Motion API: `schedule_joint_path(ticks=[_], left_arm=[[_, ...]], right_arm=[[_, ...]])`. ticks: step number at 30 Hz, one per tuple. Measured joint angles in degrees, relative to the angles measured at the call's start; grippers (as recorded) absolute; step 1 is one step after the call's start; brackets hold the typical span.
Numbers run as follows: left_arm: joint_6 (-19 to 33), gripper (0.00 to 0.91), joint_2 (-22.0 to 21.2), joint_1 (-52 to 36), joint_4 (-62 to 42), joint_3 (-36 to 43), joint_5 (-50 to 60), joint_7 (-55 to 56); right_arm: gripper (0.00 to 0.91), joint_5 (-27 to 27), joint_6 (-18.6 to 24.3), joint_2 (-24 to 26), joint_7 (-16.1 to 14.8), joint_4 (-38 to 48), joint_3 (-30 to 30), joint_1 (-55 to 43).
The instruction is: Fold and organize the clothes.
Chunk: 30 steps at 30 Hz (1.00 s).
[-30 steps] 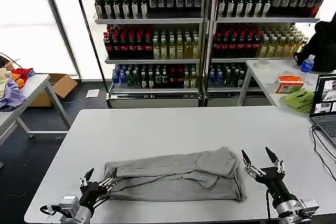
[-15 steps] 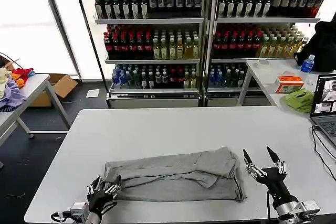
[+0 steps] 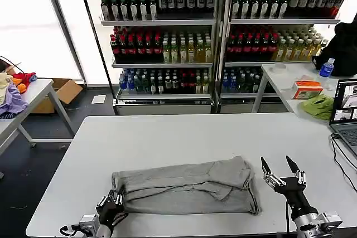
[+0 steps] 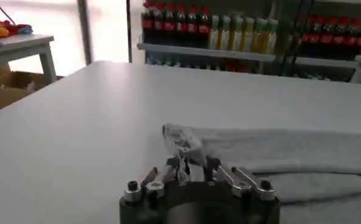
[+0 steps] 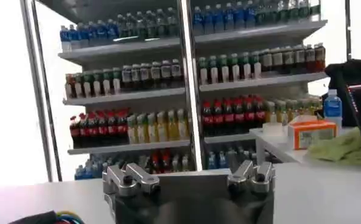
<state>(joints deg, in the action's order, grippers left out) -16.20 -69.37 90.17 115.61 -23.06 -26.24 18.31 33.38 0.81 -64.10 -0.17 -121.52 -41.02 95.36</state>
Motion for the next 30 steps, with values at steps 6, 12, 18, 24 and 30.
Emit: schedule_joint_path(ticks=[6,12,18,24,30], left_arm=[[0.27,0.01,-0.83,0.36,0.45,-0.5,0.08,0.19],[0.12,0.01,-0.01,0.65,1.67,-3.0,-0.25,-0.66],[-1.18,0.01,2.48,0.27,1.21,-9.35,-0.75,-2.79],[-1.55,0.01,7.08,-0.36,-1.94,-17.79,-1.57,-6.68],[-2.0,0.01,12.79,-1.12,-5.97,-25.35,-2.76,-10.27]], right_arm=[[0.907,0.8,-0.34,0.0,0.21,-0.1,0.0,-0.34],[0.907,1.54,-0.46,0.32,0.39,-0.37,-0.36,-0.4],[0.907,1.86,-0.47,0.8,0.4,-0.36,-0.31,-0.53],[0.907,2.39,-0.51,1.36,0.58,-0.41,-0.17,-0.98],[0.907,2.68,-0.54,1.26,0.58,-0.73,0.04,-0.95]])
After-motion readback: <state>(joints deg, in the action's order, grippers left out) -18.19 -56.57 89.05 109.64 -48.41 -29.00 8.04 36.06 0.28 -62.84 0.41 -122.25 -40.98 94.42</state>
